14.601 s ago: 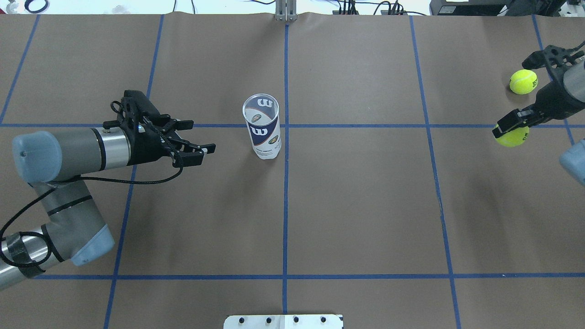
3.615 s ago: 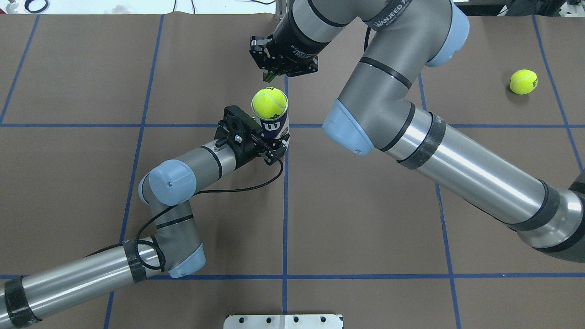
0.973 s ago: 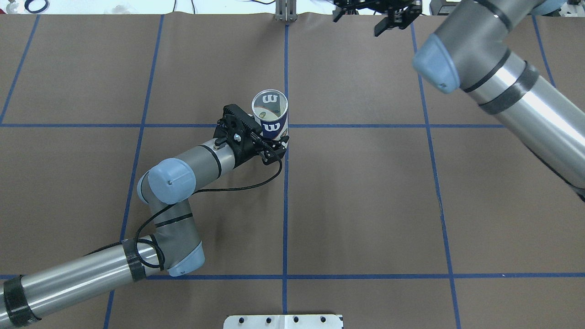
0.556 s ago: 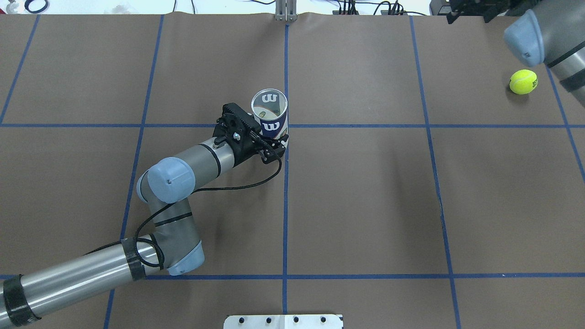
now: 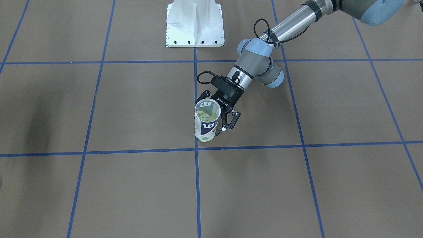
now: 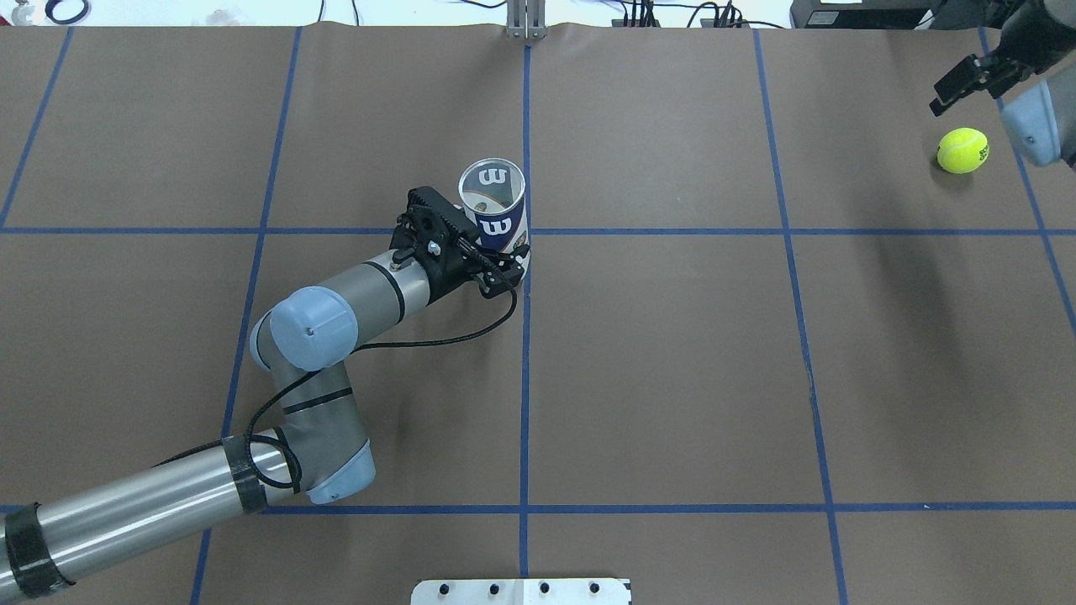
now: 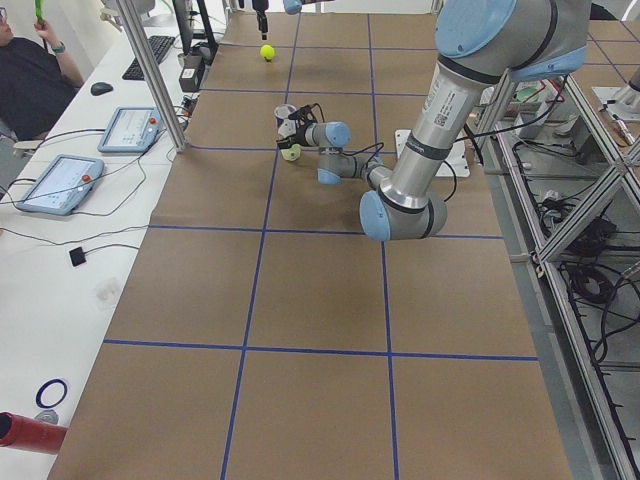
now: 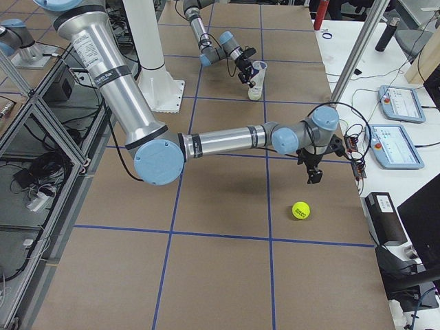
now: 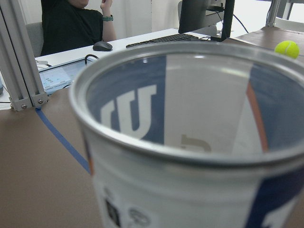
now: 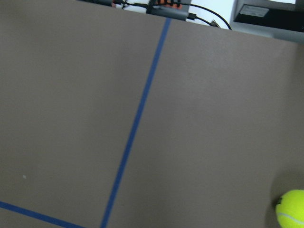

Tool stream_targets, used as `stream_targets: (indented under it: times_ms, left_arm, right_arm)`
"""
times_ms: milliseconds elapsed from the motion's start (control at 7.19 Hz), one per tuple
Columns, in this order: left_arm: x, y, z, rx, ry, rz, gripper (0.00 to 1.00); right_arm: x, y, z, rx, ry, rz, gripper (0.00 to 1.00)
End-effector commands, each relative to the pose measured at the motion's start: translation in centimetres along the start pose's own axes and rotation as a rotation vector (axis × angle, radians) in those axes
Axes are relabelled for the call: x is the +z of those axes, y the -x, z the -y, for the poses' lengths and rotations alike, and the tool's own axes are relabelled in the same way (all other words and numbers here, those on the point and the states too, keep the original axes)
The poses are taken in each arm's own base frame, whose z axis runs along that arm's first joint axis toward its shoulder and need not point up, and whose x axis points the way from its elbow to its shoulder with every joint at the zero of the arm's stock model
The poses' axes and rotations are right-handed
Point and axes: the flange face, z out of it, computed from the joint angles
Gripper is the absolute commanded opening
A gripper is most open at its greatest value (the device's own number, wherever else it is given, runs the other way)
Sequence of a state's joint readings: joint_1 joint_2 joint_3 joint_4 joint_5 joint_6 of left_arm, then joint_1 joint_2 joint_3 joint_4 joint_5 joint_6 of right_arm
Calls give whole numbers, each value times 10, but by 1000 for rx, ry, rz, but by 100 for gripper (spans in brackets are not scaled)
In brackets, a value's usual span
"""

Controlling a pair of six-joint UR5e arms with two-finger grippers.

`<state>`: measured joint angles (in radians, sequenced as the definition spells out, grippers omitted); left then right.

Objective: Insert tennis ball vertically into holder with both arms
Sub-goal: 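Lower the right gripper onto the second yellow ball and close it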

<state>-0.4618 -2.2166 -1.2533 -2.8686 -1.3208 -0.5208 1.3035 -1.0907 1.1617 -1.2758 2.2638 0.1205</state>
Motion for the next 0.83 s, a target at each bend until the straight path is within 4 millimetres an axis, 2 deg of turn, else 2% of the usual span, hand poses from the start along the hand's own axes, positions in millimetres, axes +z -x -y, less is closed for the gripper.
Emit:
stream_targets:
  times_ms: [0, 278, 417, 695]
  left_arm:
    - [0, 1, 1, 1, -1, 1, 99]
    - [0, 4, 2, 1, -2, 6, 99]
    - [1, 3, 1, 2, 0, 5, 99]
    - [1, 4, 1, 2, 0, 7, 99]
  right_arm:
    - [44, -43, -23, -20, -7, -52, 100]
    - [56, -51, -23, -14, 10, -102, 100]
    - [61, -42, -21, -26, 13, -99, 100]
    - [86, -28, -24, -44, 45, -123, 100]
